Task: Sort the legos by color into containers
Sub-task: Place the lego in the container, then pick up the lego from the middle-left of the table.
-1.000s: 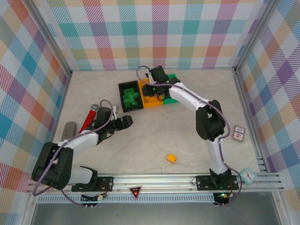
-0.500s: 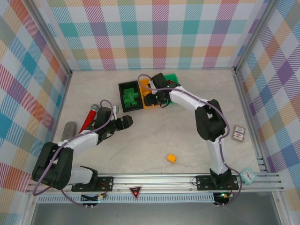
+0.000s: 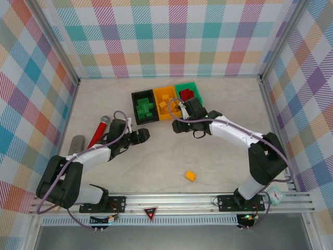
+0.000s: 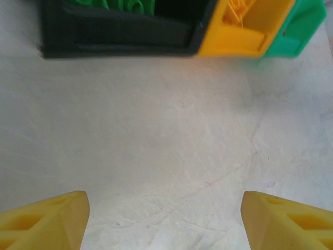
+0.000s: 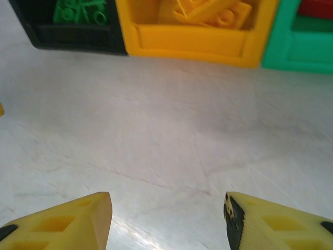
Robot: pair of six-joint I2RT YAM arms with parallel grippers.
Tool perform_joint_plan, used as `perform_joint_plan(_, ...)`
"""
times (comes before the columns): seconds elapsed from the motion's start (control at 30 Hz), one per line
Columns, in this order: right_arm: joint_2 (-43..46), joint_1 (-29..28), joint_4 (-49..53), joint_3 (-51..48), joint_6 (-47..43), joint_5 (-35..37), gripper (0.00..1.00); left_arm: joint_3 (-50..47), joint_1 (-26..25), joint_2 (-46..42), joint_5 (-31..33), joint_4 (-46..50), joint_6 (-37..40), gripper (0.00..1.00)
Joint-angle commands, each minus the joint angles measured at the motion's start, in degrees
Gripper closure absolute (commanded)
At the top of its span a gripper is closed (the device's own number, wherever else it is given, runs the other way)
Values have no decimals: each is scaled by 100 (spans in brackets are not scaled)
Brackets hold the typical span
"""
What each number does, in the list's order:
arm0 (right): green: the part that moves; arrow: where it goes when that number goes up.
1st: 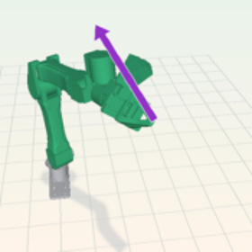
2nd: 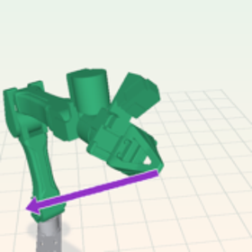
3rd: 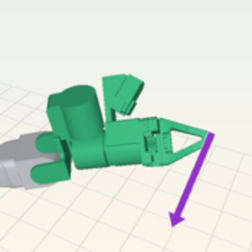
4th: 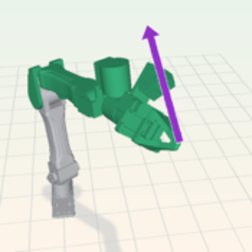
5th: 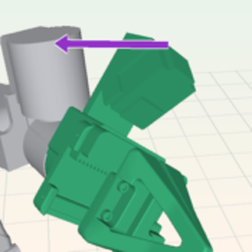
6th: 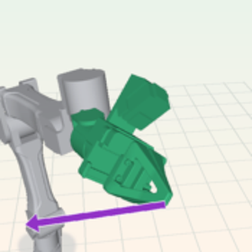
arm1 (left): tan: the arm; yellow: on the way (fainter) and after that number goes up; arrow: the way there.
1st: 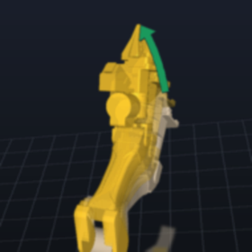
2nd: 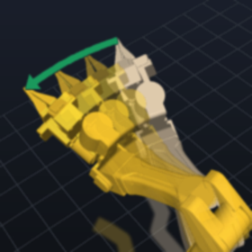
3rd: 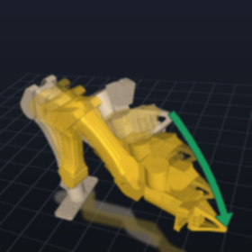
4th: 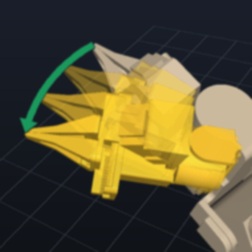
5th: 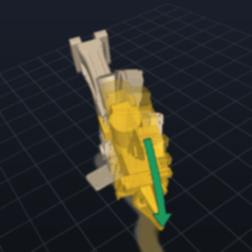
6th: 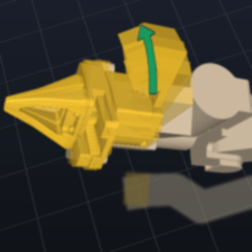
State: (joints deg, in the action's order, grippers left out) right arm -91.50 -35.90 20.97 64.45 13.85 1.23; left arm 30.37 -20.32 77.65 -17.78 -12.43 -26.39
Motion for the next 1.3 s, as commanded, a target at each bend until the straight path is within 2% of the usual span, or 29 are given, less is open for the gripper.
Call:
perform_joint_plan(0.0, 198, 112, -387, -448, -78, 316, 40, 201, -429, 114, 40, -126, 80, 23)
perform_joint_plan(0.13, 296, 278, -571, -890, 11, 334, 40, 353, -1255, 117, 648, -14, 190, 24)
perform_joint_plan(0.3, 481, 618, -884, -1415, 203, 253, 39, 514, -2639, 318, 1490, 61, -21, 24)
perform_joint_plan(0.43, 594, 1125, -1504, -1922, 625, -377, 38, 1066, -3979, 571, 2573, 686, 1, 23)
perform_joint_plan(0.53, 615, 1303, -1724, -2134, 759, -529, 38, 1619, -4689, 962, 3122, 1095, 67, 23)
perform_joint_plan(0.63, 657, 1425, -1720, -2197, 825, -545, 38, 2155, -5170, 1477, 3414, 1505, 32, 22)
perform_joint_plan(0.83, 844, 1625, -1789, -2362, 944, -662, 38, 3018, -5823, 2333, 3900, 2372, -15, 22)
perform_joint_plan(1.07, 910, 1658, -1845, -2417, 974, -793, 37, 3203, -5879, 2657, 4320, 2784, -304, 24)
perform_joint_plan(1.17, 906, 1656, -1825, -2408, 975, -813, 37, 3210, -5879, 2681, 4195, 2789, -328, 29)
perform_joint_plan(1.23, 903, 1657, -1852, -2419, 982, -835, 37, 3230, -5879, 2731, 3900, 2781, -336, 39)
perform_joint_plan(1.27, 890, 1656, -1857, -2414, 972, -843, 37, 3222, -5894, 2762, 3823, 2783, -372, 42)
